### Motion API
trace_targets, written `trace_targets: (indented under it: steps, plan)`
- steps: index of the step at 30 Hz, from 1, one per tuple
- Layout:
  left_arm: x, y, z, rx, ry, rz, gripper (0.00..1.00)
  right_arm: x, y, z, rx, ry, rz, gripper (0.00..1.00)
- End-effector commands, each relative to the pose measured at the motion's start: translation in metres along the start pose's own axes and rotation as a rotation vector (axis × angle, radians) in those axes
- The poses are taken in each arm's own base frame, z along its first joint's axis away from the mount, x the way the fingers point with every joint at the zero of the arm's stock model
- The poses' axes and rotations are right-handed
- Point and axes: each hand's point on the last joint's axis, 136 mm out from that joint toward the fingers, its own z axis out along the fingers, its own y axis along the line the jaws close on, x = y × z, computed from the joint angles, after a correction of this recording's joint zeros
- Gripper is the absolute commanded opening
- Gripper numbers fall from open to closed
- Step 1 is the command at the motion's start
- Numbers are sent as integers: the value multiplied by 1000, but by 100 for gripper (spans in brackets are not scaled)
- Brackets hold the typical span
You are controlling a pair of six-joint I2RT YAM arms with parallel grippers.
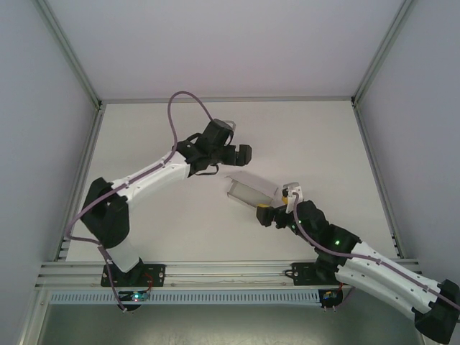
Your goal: Assemble paper box
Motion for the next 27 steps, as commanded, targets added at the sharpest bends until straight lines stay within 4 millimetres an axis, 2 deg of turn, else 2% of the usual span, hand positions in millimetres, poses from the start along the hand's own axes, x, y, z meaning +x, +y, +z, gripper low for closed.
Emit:
trace_targets:
  steps: [1,5,7,9,11,17,24,27]
  plan:
    - [8,-4,11,106,93,11,100,-38,3,-8,42,-84,19,98]
    - [18,8,25,91,135,-8,100,-58,1,-2,71,-92,59,98]
    - [25,9,31,108,158,-9,100,-63,-9,5,113,-91,109,98]
    - [34,6,36,138,182,-8,100,-61,-28,12,184,-71,173,98]
    - [42,6,40,158,201,-13,100,-53,-41,20,217,-32,217,98]
    - [65,17,51,149,246,-29,97,-20,-51,42,214,70,235,98]
    - [90,24,60,166,291,-51,95,15,-72,44,264,104,282,98]
    - [96,23,61,188,300,-66,91,23,-76,44,260,101,296,98]
